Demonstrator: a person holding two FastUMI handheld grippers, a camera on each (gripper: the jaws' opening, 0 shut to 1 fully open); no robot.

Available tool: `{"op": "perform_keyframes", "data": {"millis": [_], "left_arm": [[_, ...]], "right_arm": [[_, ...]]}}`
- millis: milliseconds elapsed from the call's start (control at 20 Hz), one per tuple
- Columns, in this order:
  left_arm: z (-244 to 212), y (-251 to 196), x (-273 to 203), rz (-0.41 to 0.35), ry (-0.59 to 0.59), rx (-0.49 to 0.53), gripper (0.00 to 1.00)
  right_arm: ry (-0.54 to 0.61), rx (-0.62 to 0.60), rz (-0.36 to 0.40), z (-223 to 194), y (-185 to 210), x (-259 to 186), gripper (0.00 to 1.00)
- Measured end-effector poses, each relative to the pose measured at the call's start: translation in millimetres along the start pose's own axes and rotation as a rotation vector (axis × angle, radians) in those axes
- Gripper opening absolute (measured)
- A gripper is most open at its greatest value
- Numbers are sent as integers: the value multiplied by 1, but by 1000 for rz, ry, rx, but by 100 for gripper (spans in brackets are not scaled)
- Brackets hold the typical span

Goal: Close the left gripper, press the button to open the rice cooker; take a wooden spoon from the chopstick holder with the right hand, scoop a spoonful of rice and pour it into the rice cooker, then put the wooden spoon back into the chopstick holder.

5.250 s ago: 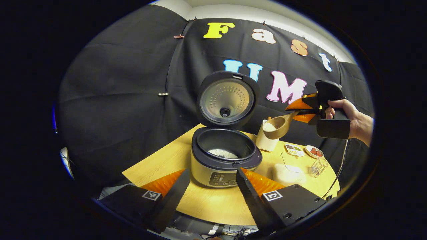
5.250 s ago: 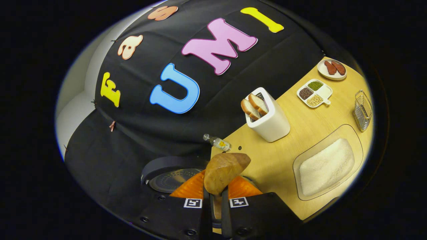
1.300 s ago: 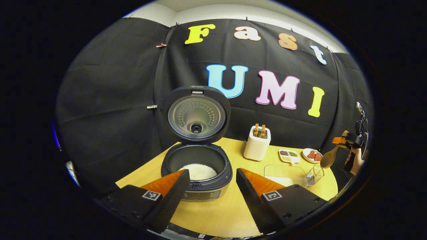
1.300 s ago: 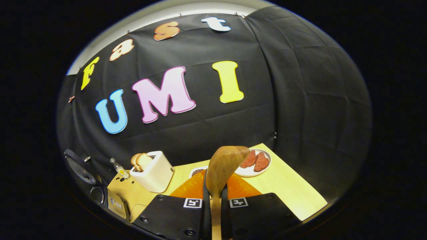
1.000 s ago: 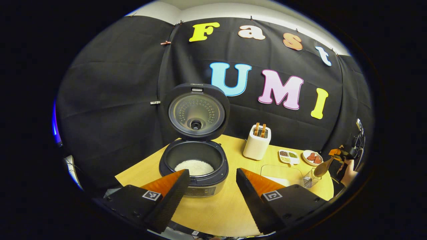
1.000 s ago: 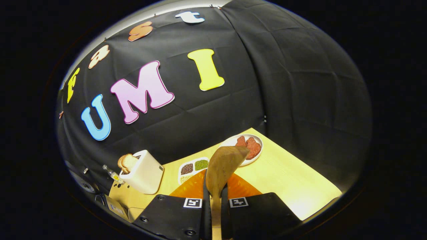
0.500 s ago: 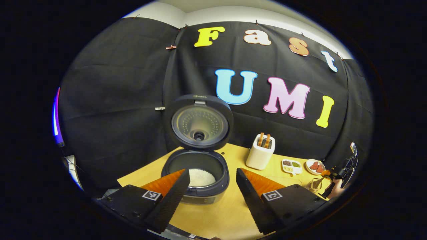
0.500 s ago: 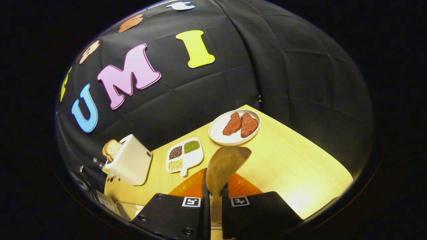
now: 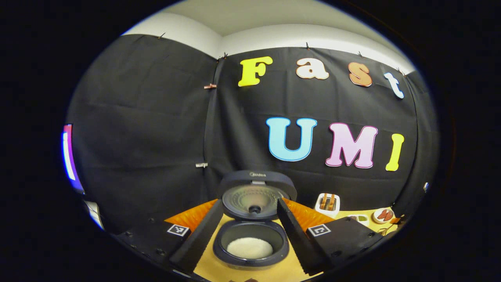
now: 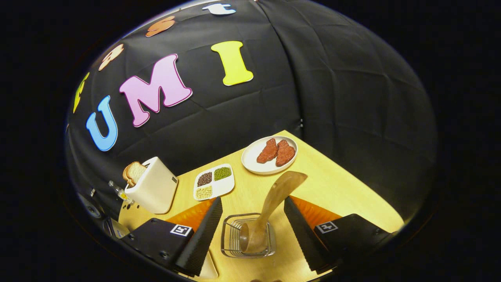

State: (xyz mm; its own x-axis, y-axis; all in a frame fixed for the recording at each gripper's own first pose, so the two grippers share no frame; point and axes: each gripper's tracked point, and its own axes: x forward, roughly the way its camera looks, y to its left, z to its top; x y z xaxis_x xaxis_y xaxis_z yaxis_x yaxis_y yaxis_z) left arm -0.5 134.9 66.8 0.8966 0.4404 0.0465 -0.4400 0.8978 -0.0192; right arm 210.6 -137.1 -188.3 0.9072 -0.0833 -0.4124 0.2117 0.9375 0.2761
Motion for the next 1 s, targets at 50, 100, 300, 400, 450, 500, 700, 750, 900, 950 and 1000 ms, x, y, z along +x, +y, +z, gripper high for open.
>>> {"op": "perform_keyframes", "data": {"millis": [50, 100, 300, 400, 450, 500, 700, 750, 900, 950, 1000], "left_arm": [[10, 1, 8, -8, -24, -3, 94], [22, 0, 16, -24, -49, -14, 94], [50, 7, 55, -53, -107, 23, 94], [51, 4, 78, -84, -114, 38, 93], [50, 1, 86, -100, -113, 37, 94], [49, -3, 97, -117, -110, 36, 90], [39, -19, 144, -173, -85, 63, 93], [35, -21, 152, -178, -77, 72, 93], [18, -22, 180, -189, -22, 83, 93], [10, -21, 186, -182, 6, 81, 93], [2, -21, 190, -174, 41, 78, 93]], "right_arm": [[-19, -28, -3, 6, -1, -9, 99], [-33, -52, -2, 11, -1, -18, 98], [-63, -112, 8, 22, 5, -50, 98], [-62, -131, 10, 21, 8, -63, 99], [-65, -143, 9, 19, 10, -69, 98], [-67, -155, 7, 19, 11, -73, 98], [-85, -198, 14, 20, 20, -98, 99], [-88, -205, 14, 19, 22, -104, 99], [-103, -226, -4, 16, 22, -118, 98], [-101, -233, -11, 12, 22, -121, 99], [-98, -239, -11, 8, 22, -125, 99]]}}
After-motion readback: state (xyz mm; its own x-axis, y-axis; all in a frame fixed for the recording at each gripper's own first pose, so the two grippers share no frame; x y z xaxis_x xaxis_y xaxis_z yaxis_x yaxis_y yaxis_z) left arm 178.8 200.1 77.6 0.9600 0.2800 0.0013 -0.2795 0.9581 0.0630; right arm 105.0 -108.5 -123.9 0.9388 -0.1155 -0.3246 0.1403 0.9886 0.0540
